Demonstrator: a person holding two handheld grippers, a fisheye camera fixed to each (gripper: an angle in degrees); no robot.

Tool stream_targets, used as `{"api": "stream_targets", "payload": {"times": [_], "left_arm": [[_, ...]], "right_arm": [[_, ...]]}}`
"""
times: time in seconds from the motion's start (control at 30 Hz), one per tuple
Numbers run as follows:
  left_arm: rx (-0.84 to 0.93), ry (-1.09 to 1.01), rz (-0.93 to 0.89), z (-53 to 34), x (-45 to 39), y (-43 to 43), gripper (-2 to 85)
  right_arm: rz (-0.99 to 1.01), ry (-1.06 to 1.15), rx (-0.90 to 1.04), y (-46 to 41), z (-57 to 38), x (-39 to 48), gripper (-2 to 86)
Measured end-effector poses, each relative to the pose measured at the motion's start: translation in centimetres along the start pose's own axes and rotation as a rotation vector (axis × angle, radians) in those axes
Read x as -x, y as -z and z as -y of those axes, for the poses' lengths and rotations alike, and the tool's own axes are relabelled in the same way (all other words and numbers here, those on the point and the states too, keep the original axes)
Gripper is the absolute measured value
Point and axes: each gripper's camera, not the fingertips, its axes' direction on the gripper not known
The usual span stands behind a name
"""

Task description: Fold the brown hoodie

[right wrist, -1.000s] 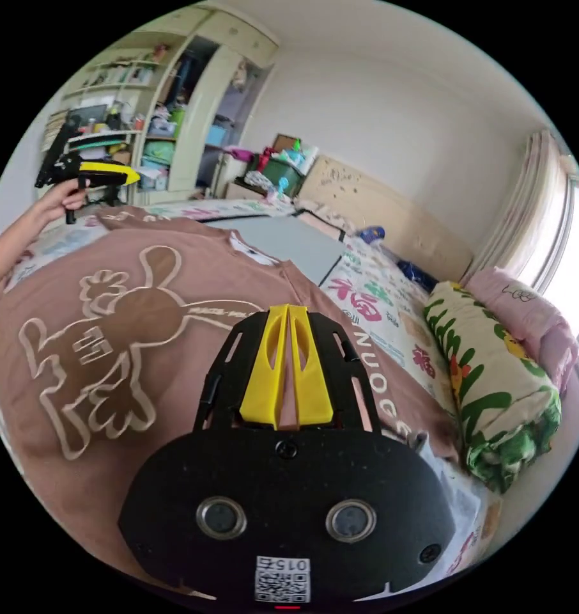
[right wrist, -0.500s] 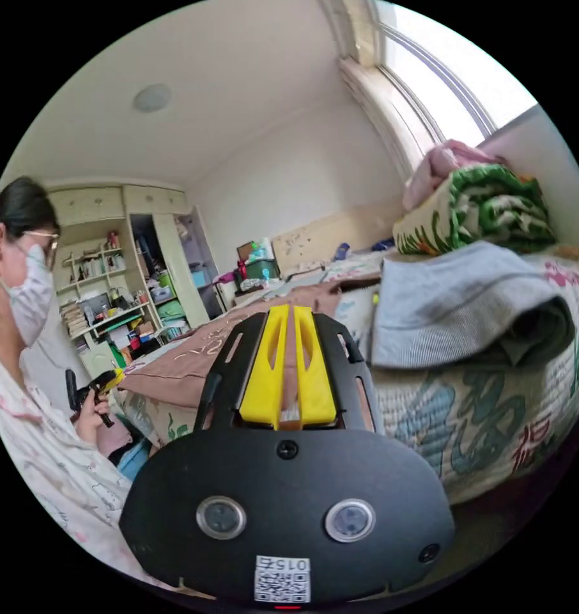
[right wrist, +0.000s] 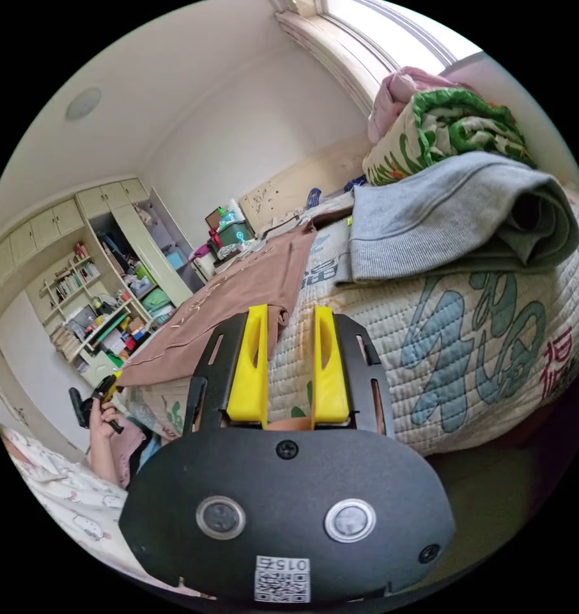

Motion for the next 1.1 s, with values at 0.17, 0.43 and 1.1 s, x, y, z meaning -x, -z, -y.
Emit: {"api": "stream_targets", "payload": {"times": [0.17, 0.43, 1.1], "left_arm": [[-0.036, 0.026, 0.087, 1.6, 0.3, 2.4, 7.1], [-0.052, 0.055, -0.070, 3.6, 1.6, 3.2, 4.4], [-0.002, -0.112, 0.090, 0.3, 3.2, 2.0, 0.8]], "right_arm": [[0.076, -0.008, 0.020, 1.9, 2.3, 1.1, 6.4], [0.198, -0.075, 0.039, 4.6, 4.4, 2.9, 10.8], [0.202, -0.128, 0.048, 9.7, 4.2, 8.8, -0.3]]}}
